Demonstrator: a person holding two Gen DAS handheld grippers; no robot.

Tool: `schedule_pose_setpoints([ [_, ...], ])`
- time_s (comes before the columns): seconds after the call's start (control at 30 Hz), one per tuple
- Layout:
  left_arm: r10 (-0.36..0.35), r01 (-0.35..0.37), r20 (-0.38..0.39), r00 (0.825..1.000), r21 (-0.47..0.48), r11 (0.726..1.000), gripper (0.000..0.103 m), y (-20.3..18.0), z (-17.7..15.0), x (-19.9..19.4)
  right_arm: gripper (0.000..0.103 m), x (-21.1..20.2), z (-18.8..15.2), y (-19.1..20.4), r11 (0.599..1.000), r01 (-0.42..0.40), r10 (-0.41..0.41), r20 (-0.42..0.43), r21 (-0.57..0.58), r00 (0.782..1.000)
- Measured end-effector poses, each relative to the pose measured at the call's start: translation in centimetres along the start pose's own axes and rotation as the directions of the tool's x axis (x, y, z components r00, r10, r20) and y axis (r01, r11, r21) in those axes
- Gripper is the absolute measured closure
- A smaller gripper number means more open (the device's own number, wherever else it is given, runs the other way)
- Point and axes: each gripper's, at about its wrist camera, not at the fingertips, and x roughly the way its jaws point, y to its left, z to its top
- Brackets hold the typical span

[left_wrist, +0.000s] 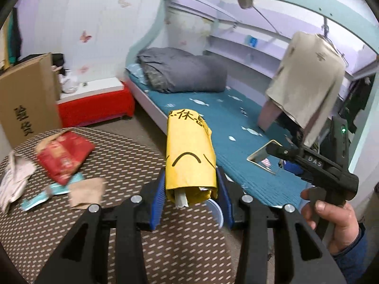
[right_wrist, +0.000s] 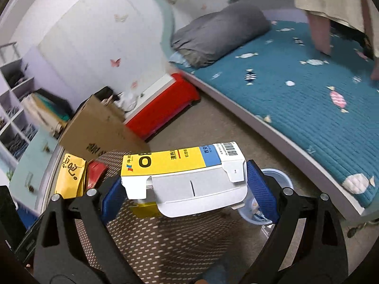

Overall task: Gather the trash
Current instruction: 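Carry the yellow bag and box to the wastebasket and release both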

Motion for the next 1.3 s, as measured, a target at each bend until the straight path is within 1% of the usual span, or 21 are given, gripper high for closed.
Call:
schedule_pose_setpoints([
  [0.13,-0.032,0.033,-0.037,0.999,0.029,0.999,0.063,-2.3,0.4,2.9,0.013,0.4,0.4,-2.6,0.999,0.034,-0.035,0.004,0.041,0.999],
  [0.37,-0.051,0.058,-0.131,0.990,0.046,0.997,0.063,-4.9,1.4,9.4,0.013,3.6,0.9,-6.4,0.991,0.097,-0.093,-0.043,0.091,0.995],
  [0.47,-0.050,0.057,-0.155,0.987,0.044,0.997,0.063,-5.1,1.5,11.5,0.013,6.2,0.7,-8.2,0.985,0.123,-0.113,-0.088,0.121,0.990],
  [0.6,-0.044,0.055,-0.184,0.982,0.055,0.997,0.063,-5.6,1.7,13.8,0.013,9.2,0.3,-9.6,0.981,0.144,-0.125,-0.139,0.133,0.982],
  [0.77,-0.038,0.055,-0.218,0.975,0.070,0.996,0.063,-6.3,1.7,16.4,0.012,13.2,-0.3,-11.8,0.970,0.188,-0.152,-0.220,0.154,0.964],
  [0.8,-0.037,0.055,-0.223,0.974,0.075,0.996,0.063,-6.5,1.7,16.9,0.011,13.9,-0.5,-12.3,0.968,0.196,-0.155,-0.237,0.160,0.959],
  [0.83,-0.036,0.055,-0.227,0.973,0.079,0.995,0.063,-6.7,1.7,17.3,0.006,14.4,-0.6,-12.7,0.965,0.198,-0.152,-0.252,0.170,0.956],
  [0.87,-0.036,0.057,-0.235,0.971,0.083,0.995,0.063,-6.9,1.7,17.8,0.006,14.8,-0.8,-13.3,0.962,0.198,-0.146,-0.262,0.185,0.954],
  [0.93,-0.035,0.059,-0.251,0.967,0.087,0.994,0.063,-7.3,1.6,18.7,0.006,15.2,-1.0,-14.0,0.960,0.191,-0.133,-0.266,0.206,0.955],
  [1.0,-0.035,0.061,-0.258,0.965,0.091,0.994,0.063,-7.6,1.5,19.3,0.006,15.5,-1.1,-14.5,0.957,0.200,-0.139,-0.271,0.209,0.952],
  [1.07,-0.032,0.061,-0.270,0.962,0.099,0.993,0.063,-8.0,1.3,19.8,0.006,15.2,-1.2,-14.9,0.953,0.204,-0.144,-0.260,0.222,0.955],
  [1.23,-0.028,0.069,-0.307,0.951,0.125,0.990,0.063,-9.0,0.9,21.3,0.006,12.6,-0.6,-15.6,0.942,0.227,-0.180,-0.199,0.247,0.963],
  [1.3,-0.031,0.081,-0.330,0.944,0.138,0.987,0.061,-9.7,0.6,22.2,0.006,11.1,-0.3,-15.9,0.940,0.223,-0.184,-0.168,0.259,0.968],
])
